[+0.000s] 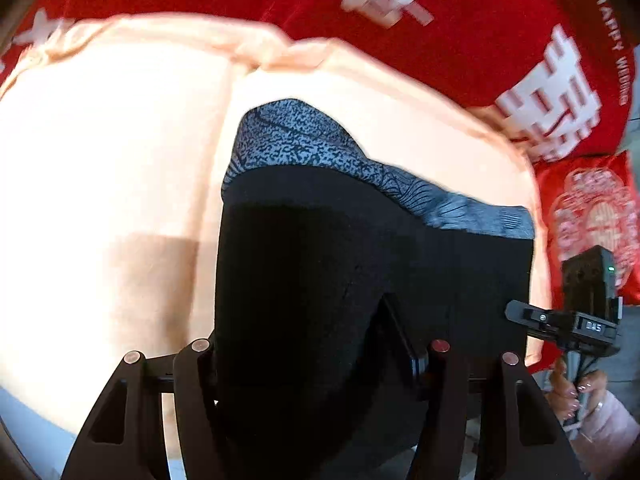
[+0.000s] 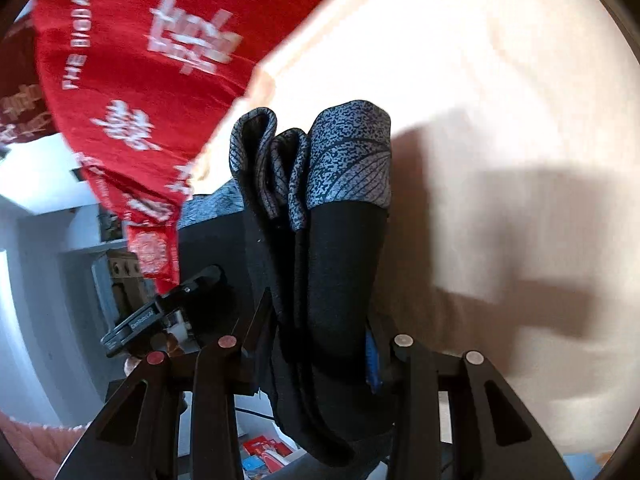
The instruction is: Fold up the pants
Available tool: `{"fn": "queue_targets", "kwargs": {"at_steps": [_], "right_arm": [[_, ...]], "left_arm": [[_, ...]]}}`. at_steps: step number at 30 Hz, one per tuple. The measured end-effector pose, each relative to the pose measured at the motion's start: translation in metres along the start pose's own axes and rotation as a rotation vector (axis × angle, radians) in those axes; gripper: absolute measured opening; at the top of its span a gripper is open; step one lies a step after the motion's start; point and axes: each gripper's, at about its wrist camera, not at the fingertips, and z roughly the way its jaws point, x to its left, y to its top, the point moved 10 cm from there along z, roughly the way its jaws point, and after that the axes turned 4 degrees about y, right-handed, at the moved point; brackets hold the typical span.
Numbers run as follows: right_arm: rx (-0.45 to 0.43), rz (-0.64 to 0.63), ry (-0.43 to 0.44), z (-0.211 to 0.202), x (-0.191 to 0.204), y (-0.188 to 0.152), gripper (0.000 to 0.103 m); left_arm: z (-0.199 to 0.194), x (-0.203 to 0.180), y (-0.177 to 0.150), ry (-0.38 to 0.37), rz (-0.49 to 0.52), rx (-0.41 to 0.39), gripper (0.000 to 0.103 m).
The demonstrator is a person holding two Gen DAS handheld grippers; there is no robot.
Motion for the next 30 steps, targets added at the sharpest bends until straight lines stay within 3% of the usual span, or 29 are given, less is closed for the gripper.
{"fn": "queue_targets", "kwargs": {"at_steps": [1, 4, 6, 10, 13, 17, 21, 23, 26, 27, 29, 30], "right_arm": [[-0.013, -0.001, -0.019, 0.001, -0.006, -0.001, 0.048], [-0.034, -0.004, -0.039, 0.001, -0.012, 0.0, 0.054], [-0.031, -0.017, -0.091, 0.001, -0.014, 0.0, 0.061], [-0.041, -0.03, -0.207, -0.007, -0.012, -0.002, 0.068], [-0.061, -0.07, -0.341, -0.022, -0.011, -0.006, 0.072], [-0.08, -0.111, -0.508, -0.042, -0.005, -0.016, 0.078], [-0.102, -0.098, -0.568, -0.055, 0.005, -0.033, 0.083], [-0.126, -0.093, -0.586, -0.062, 0.013, -0.043, 0.089], [-0.153, -0.087, -0.584, -0.067, 0.026, -0.058, 0.089], [-0.16, -0.089, -0.583, -0.07, 0.03, -0.062, 0.09], [-0.164, -0.097, -0.592, -0.07, 0.039, -0.069, 0.103], [-0.167, -0.107, -0.599, -0.07, 0.043, -0.071, 0.103]], "left_arm": [[0.008, 0.009, -0.004, 0.005, -0.02, 0.002, 0.074], [0.012, 0.022, -0.003, 0.032, -0.034, -0.042, 0.09], [0.012, 0.028, -0.004, 0.053, -0.04, -0.043, 0.095], [-0.002, 0.039, -0.006, 0.149, -0.009, -0.064, 0.095], [-0.024, 0.046, -0.005, 0.249, 0.025, -0.108, 0.095], [-0.049, 0.043, -0.01, 0.321, 0.063, -0.139, 0.095], [-0.066, 0.032, -0.026, 0.382, 0.122, -0.139, 0.095], [-0.072, 0.025, -0.037, 0.386, 0.137, -0.129, 0.095], [-0.079, 0.012, -0.054, 0.375, 0.157, -0.111, 0.095], [-0.081, 0.008, -0.058, 0.374, 0.161, -0.106, 0.102], [-0.086, 0.002, -0.069, 0.368, 0.171, -0.093, 0.103], [-0.089, -0.001, -0.073, 0.367, 0.174, -0.086, 0.103]]}}
